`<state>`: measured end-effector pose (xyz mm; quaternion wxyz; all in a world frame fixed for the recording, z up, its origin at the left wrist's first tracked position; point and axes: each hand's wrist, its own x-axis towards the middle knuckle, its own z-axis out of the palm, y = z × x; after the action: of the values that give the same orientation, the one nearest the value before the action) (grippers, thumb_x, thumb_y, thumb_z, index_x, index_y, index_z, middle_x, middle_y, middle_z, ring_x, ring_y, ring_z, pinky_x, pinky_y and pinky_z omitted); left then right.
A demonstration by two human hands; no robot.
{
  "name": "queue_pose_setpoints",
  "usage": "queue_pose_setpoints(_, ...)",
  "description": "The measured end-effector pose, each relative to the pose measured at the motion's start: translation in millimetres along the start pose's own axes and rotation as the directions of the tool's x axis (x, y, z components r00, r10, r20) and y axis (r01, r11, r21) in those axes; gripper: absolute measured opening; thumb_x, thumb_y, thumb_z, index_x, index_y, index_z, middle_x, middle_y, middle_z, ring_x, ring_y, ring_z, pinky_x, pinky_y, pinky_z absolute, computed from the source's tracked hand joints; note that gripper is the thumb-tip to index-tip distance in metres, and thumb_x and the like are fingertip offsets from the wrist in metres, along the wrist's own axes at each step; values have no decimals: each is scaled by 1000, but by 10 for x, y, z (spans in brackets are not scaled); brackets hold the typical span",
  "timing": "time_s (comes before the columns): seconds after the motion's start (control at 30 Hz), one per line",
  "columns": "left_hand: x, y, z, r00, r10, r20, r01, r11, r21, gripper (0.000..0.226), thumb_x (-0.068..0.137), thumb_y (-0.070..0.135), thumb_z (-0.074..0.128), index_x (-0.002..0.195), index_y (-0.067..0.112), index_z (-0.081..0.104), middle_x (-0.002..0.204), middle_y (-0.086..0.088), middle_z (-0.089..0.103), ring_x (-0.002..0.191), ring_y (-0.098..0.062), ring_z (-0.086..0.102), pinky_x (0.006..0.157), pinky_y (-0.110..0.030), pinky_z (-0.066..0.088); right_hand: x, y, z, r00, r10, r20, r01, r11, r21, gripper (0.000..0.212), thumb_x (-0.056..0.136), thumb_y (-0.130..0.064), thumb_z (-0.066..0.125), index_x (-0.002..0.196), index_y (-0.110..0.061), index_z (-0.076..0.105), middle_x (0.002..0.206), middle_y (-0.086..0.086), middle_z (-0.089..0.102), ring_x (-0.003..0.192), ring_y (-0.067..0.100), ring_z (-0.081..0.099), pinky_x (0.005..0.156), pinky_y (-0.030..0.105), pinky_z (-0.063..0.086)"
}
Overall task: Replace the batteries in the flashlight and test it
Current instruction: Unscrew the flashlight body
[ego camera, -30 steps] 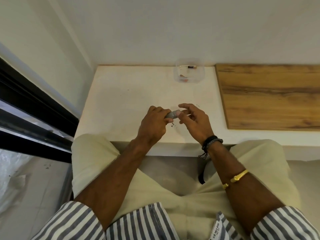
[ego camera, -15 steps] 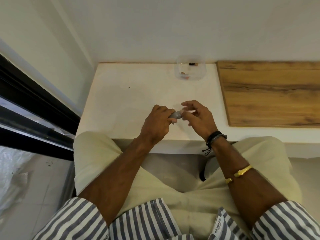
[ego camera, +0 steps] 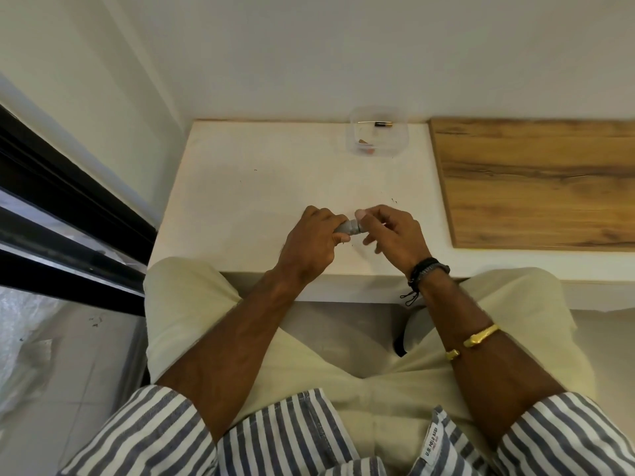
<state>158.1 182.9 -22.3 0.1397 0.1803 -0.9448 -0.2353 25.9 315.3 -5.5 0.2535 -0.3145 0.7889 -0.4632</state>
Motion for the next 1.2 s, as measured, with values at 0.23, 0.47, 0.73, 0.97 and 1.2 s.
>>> queue_pose_setpoints(0.23,2,-54,23,1000,-2,-14,2,1000,8,22,97,23,58,115,12,64,107,-8,67,97,-22,49,79,-39,49,11,32,-31,987,-158,24,158,987,-14,15,92,-7,70,107,-7,75,99,7,75,88,19,71,79,32,61)
queue_pose_setpoints(0.47,16,-47,47,1000,-3,-15,3,1000,15,23,96,21,61,116,12,65,109,-8,68,98,-23,51,81,-36,48,11,-4,-13,999,-16,43,14,999,50,27,94,-33,69,119,-22,69,108,0,73,90,13,73,71,27,60)
queue_pose_setpoints(0.73,24,-61,56,1000,-15,12,15,1000,4,25,97,23,58,119,11,64,111,-9,68,100,-24,52,84,-37,46,-3,-17,-40,986,-168,21,169,984,-63,18,88,-9,76,106,-9,76,97,4,74,85,18,70,79,29,61)
queue_pose_setpoints(0.97,28,-55,51,1000,-27,9,27,1000,-14,25,97,22,59,118,11,64,110,-9,68,99,-23,51,82,-37,47,0,-52,-83,987,-147,61,146,989,24,42,83,-8,80,122,-17,69,120,2,70,103,16,69,89,35,61)
queue_pose_setpoints(1.2,20,-83,67,1000,-6,4,6,1000,3,21,96,23,60,114,13,65,106,-6,68,97,-21,50,79,-37,48,8,-19,-24,995,-94,18,95,990,-101,21,95,-26,69,109,-12,74,84,-1,73,71,10,71,66,31,64)
